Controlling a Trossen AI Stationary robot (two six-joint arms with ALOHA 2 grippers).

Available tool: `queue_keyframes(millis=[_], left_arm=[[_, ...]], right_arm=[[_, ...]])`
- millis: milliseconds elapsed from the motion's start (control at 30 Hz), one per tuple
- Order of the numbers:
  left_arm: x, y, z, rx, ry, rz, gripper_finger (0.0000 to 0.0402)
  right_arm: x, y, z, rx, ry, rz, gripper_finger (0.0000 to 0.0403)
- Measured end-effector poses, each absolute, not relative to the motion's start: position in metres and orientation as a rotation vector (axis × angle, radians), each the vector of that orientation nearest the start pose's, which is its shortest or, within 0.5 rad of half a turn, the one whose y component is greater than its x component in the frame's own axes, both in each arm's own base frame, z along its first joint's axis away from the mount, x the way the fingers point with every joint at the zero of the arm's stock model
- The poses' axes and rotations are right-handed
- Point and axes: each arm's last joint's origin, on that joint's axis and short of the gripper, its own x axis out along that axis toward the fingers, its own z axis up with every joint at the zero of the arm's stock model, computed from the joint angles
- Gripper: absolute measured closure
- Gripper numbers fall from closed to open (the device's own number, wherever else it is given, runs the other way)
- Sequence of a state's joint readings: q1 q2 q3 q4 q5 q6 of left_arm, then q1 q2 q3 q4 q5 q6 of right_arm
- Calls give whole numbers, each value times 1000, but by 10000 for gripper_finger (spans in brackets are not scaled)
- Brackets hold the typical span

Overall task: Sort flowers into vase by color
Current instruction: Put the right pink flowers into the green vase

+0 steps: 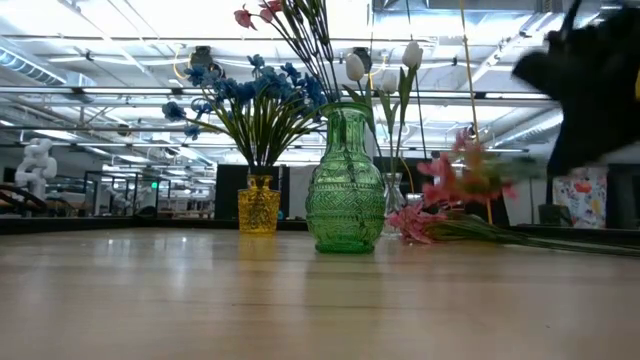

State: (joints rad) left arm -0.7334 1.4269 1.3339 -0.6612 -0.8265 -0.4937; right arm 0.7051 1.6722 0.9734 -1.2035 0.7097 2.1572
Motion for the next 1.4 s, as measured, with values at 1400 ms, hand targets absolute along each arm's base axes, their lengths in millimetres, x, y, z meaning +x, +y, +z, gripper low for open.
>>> queue_keyframes(millis=[1400], left_arm=[[263,-203,356,-36,237,114,146]], right_arm=[[276,172,447,3,97,-795,402]])
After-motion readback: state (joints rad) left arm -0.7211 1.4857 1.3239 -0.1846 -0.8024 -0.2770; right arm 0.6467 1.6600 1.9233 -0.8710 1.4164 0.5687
